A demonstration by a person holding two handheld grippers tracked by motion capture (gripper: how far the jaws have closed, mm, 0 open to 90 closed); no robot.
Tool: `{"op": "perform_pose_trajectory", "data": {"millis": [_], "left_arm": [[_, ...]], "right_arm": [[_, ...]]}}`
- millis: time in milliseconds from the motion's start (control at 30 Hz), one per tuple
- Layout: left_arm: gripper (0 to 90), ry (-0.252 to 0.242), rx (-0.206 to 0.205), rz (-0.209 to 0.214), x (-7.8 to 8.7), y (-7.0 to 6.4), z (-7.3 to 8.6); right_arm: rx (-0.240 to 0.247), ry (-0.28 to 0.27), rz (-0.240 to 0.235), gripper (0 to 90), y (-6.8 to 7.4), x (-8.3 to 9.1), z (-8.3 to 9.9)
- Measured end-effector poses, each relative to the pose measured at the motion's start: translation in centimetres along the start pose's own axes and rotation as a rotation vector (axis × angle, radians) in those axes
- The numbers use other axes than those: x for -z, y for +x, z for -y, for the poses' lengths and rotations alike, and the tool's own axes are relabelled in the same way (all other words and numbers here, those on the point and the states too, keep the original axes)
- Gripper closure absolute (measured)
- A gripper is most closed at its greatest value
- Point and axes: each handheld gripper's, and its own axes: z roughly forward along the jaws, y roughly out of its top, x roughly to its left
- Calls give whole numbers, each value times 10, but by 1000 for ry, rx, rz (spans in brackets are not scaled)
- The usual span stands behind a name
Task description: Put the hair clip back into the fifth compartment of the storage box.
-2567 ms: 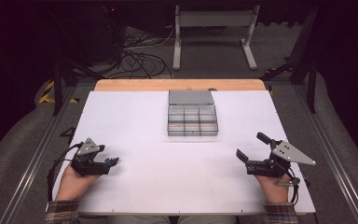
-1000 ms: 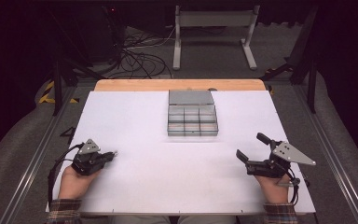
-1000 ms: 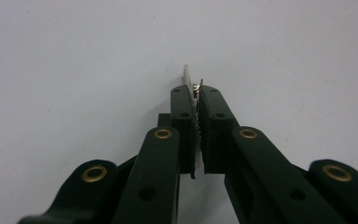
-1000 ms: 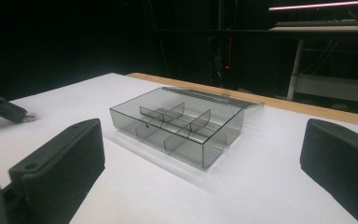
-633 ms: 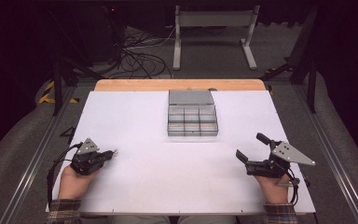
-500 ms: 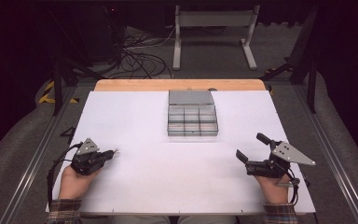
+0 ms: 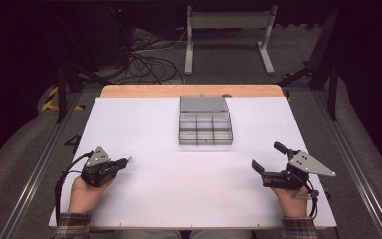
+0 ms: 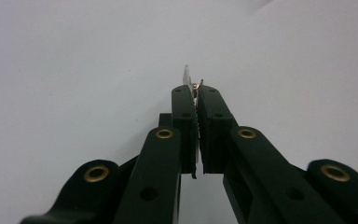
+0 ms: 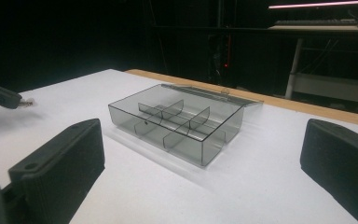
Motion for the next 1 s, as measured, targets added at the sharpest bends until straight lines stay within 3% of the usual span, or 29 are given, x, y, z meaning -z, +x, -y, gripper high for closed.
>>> {"op": "perform_pose_trajectory", "data": {"millis": [167,533,1000], "left_arm": [[859,-23,-5,16,-2,-6,-3],[858,-63,-18,-1,-4,-15,-12],[858,-99,-25,13,-9,-24,-27]], "right_arm": [[4,8,-3,0,1,-1,1],[11,17,-1,0,2,-3,1],[14,18,-2,0,2,-3,2]]}}
